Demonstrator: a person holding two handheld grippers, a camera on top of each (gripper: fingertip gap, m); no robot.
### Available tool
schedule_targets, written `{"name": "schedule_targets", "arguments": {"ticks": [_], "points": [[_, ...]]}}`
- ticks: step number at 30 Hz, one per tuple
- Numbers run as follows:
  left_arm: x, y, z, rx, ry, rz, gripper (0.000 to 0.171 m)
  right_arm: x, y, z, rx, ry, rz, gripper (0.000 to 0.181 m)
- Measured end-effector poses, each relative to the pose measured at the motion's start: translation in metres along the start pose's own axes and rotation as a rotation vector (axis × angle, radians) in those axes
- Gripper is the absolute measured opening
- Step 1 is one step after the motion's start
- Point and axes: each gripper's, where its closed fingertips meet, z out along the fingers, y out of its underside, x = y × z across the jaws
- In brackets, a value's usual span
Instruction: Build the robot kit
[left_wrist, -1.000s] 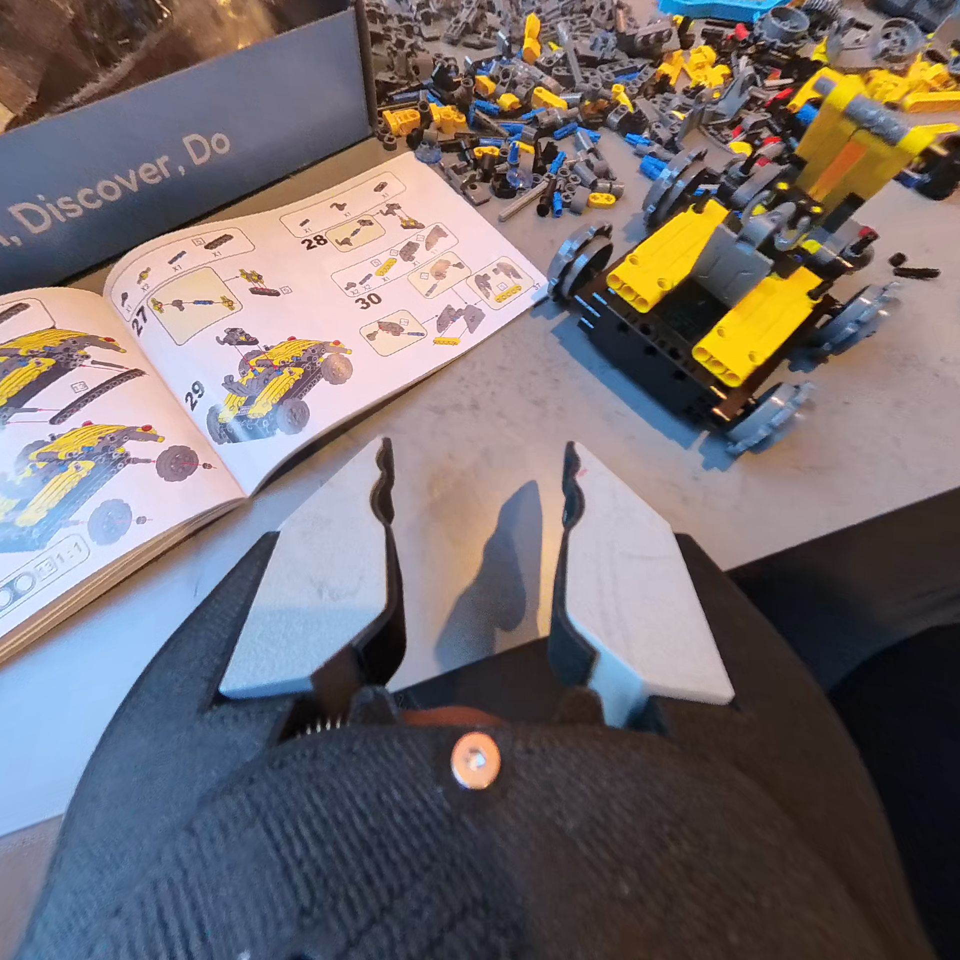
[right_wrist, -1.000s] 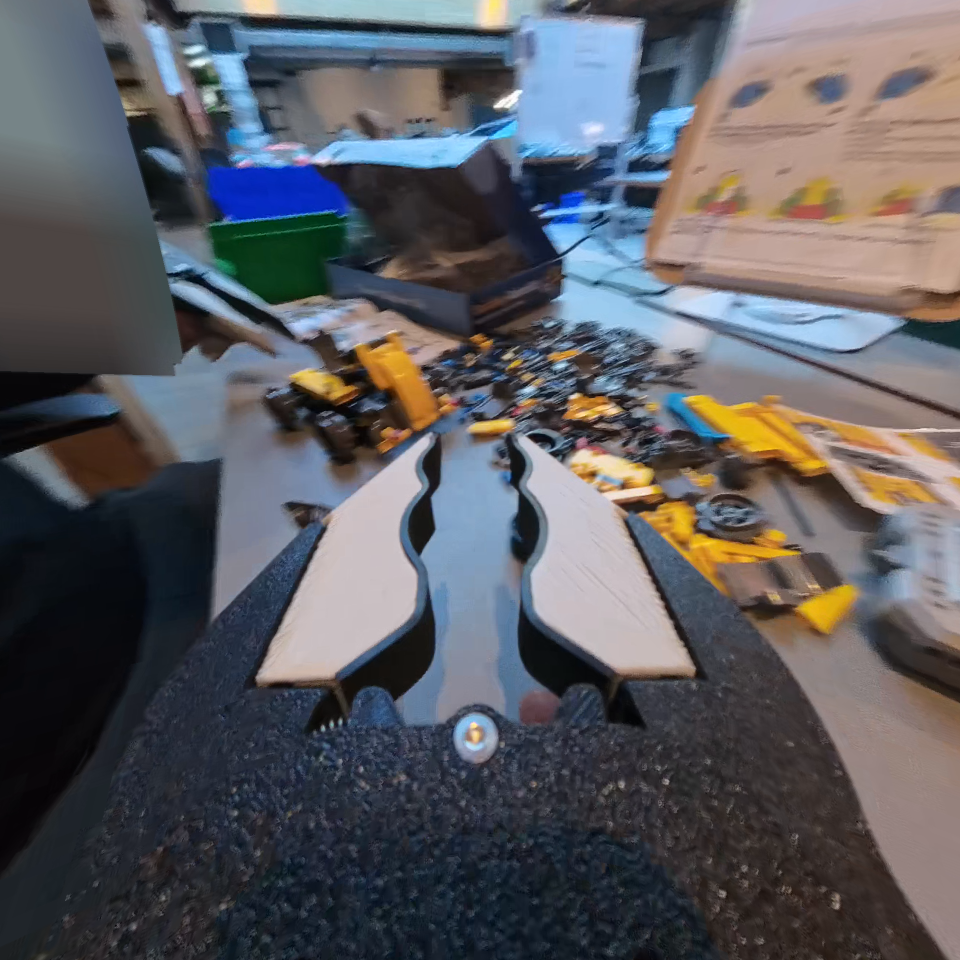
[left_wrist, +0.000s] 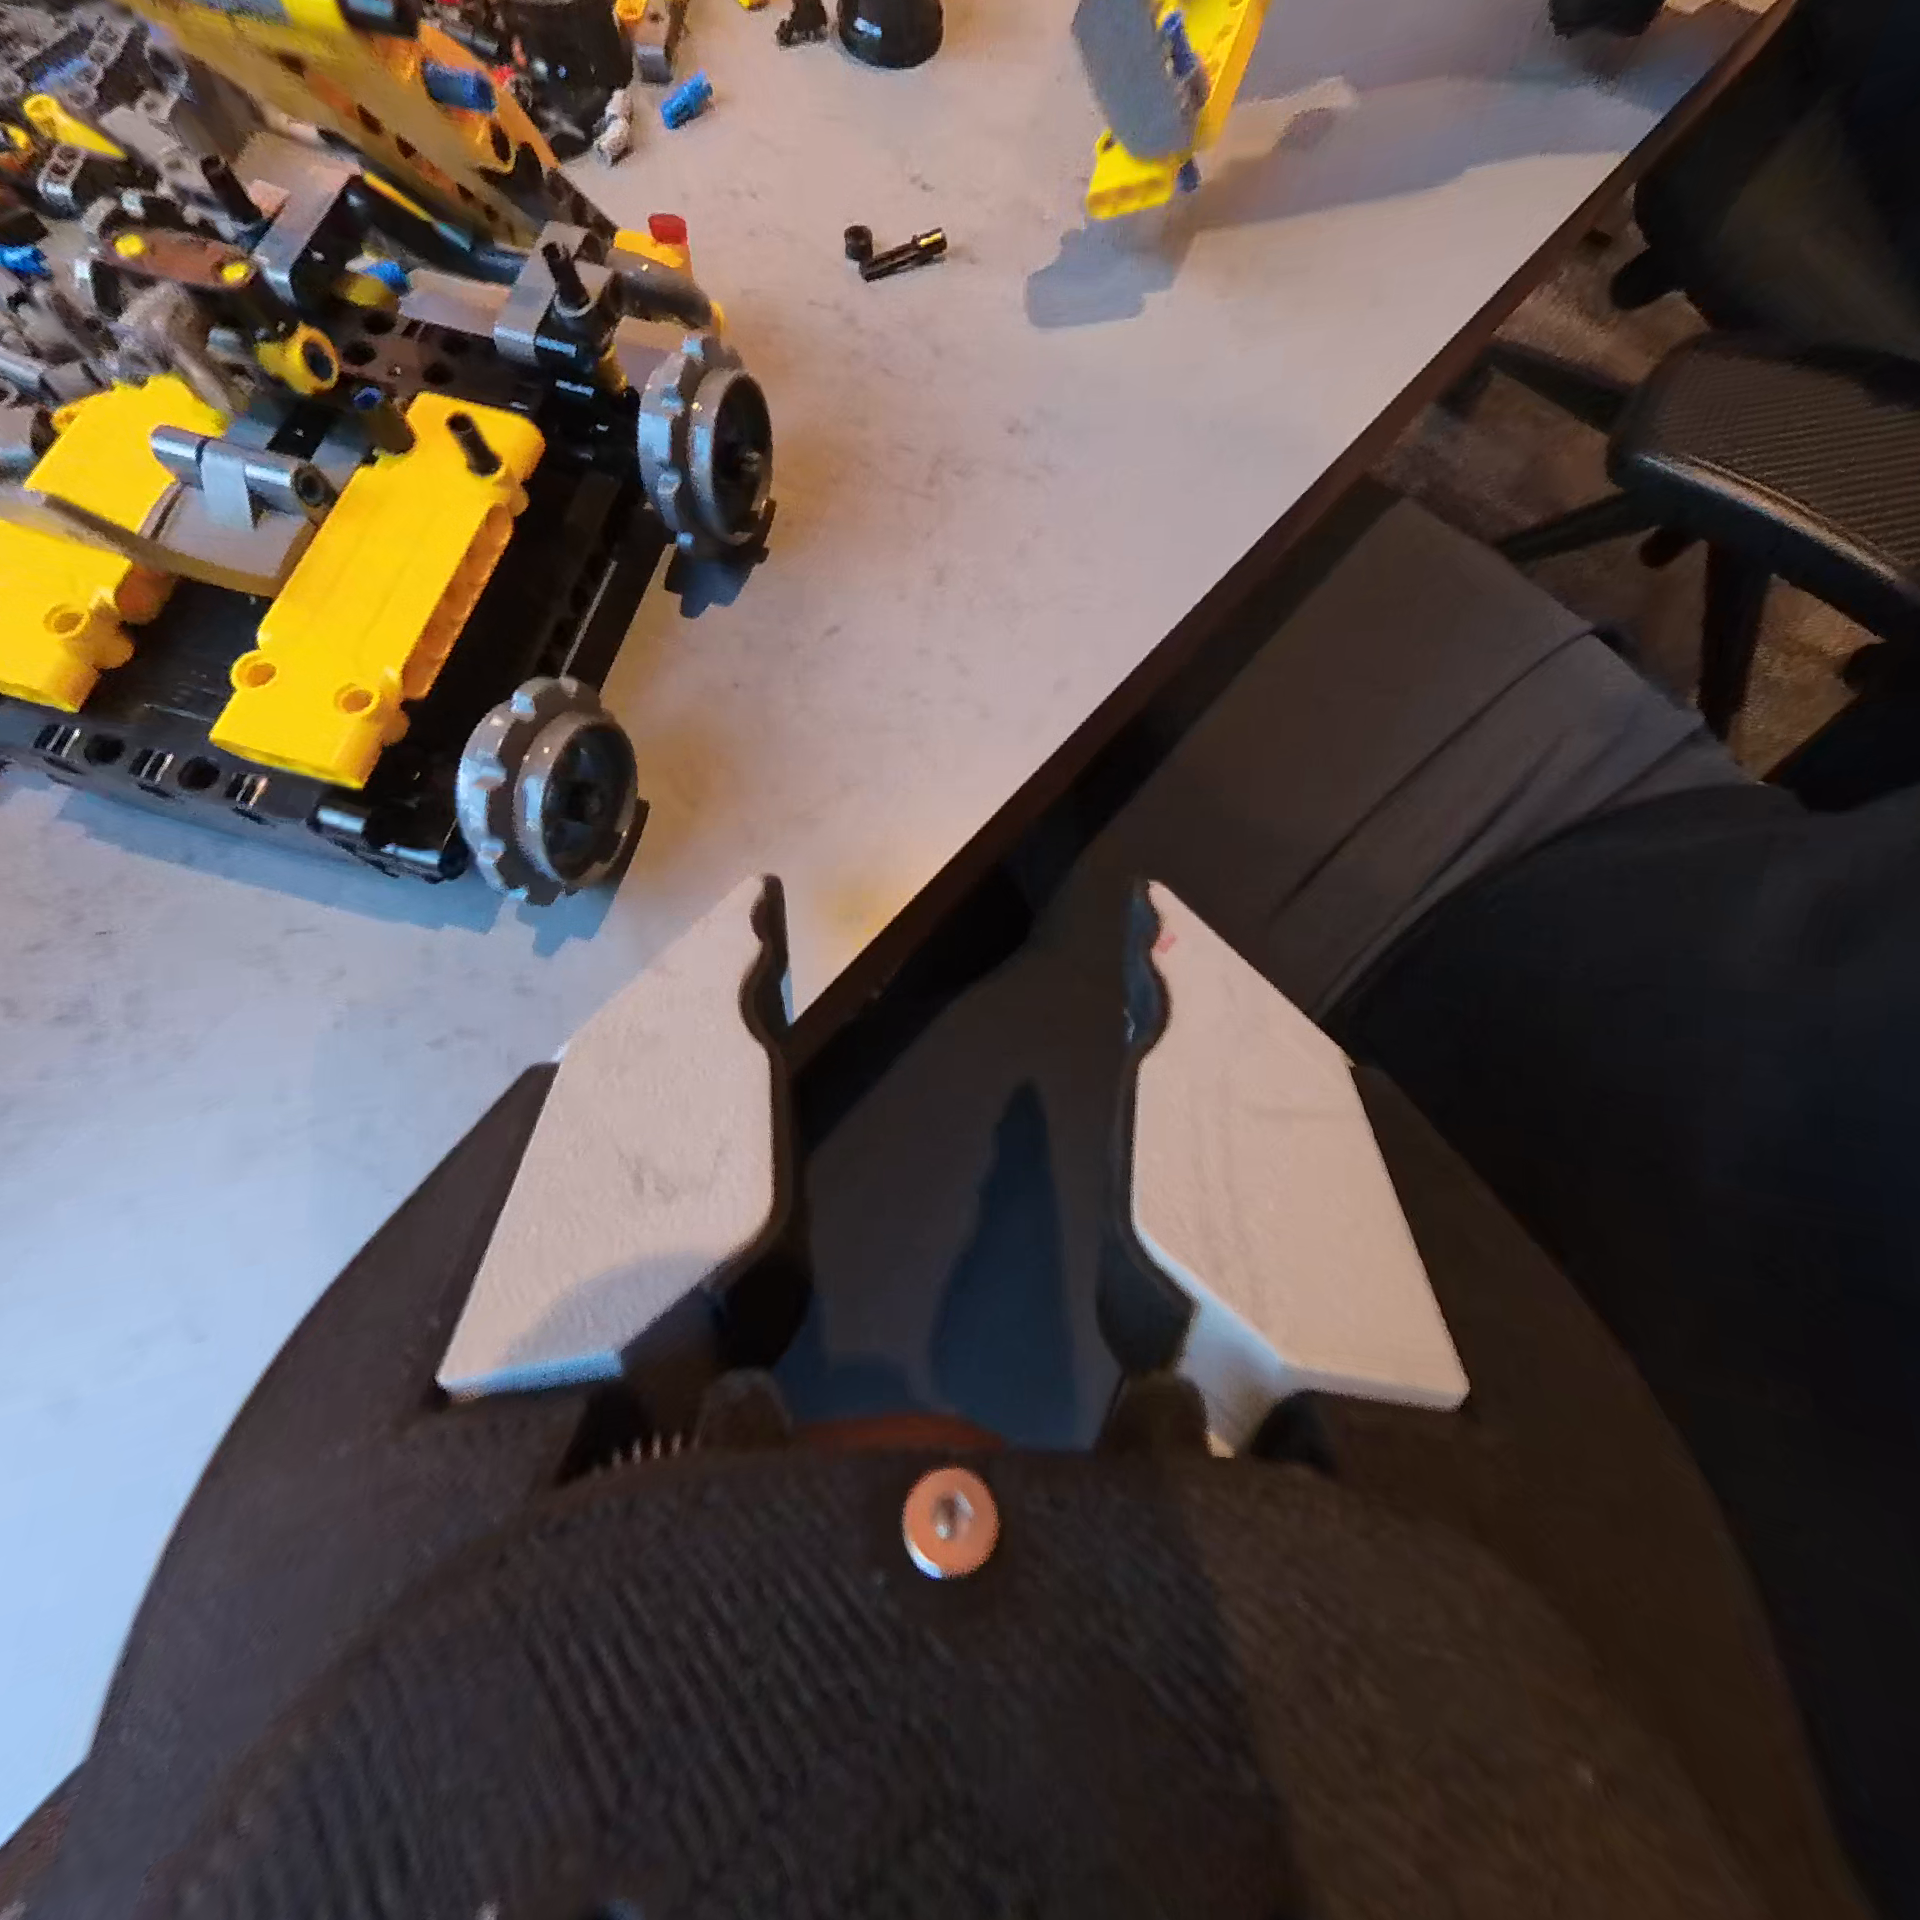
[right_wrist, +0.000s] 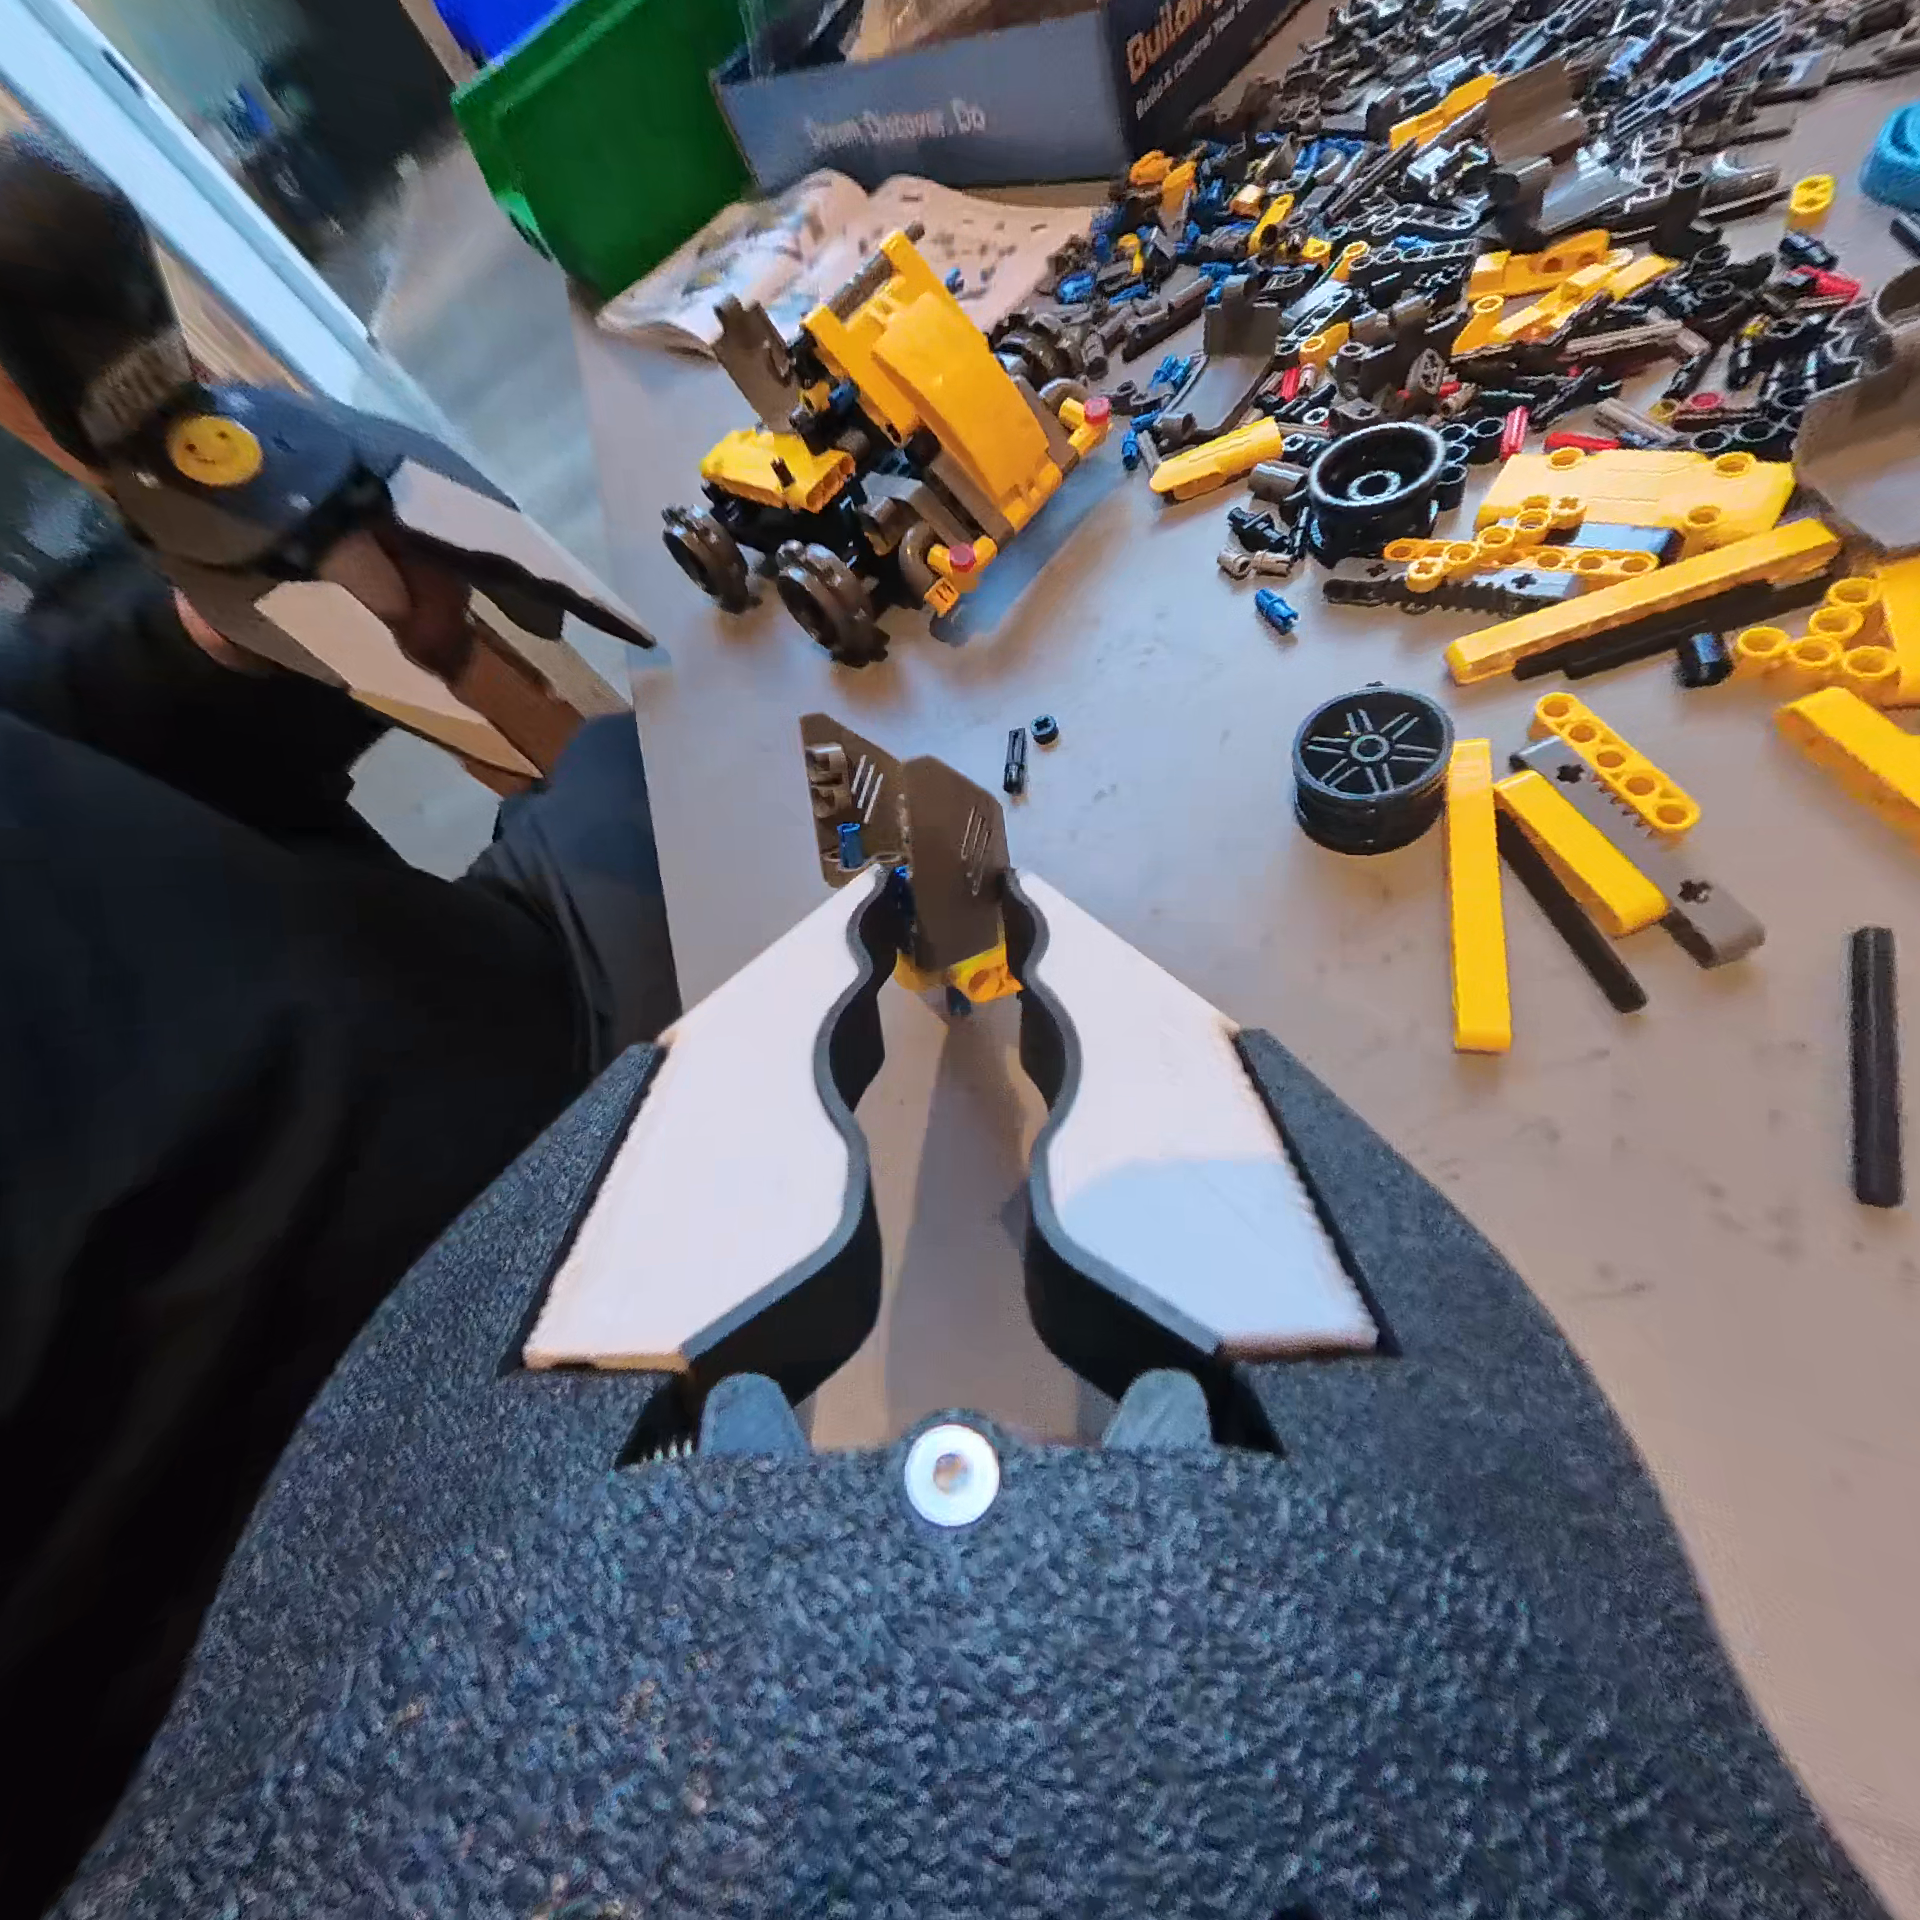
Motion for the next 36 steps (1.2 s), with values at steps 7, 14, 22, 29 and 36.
{"name": "schedule_targets", "arguments": {"ticks": [7,14,22,29,36], "points": [[-0.011,0.010,-0.002,0.005,-0.005,-0.055,0.063,0.003,0.007,0.003,-0.023,0.032,-0.096,0.019],[-0.012,0.010,-0.002,0.014,0.005,-0.049,0.063,0.001,0.027,0.009,-0.152,0.075,-0.191,0.024],[-0.016,0.009,-0.002,0.029,-0.008,-0.005,0.064,0.007,0.026,-0.011,-0.143,0.094,-0.207,0.039],[-0.004,-0.009,-0.003,0.138,0.055,0.032,0.065,0.061,0.004,-0.046,-0.052,0.310,-0.114,0.019],[0.005,-0.013,0.007,0.127,0.068,0.102,0.064,0.093,0.009,-0.021,-0.204,0.381,-0.143,0.024]]}}
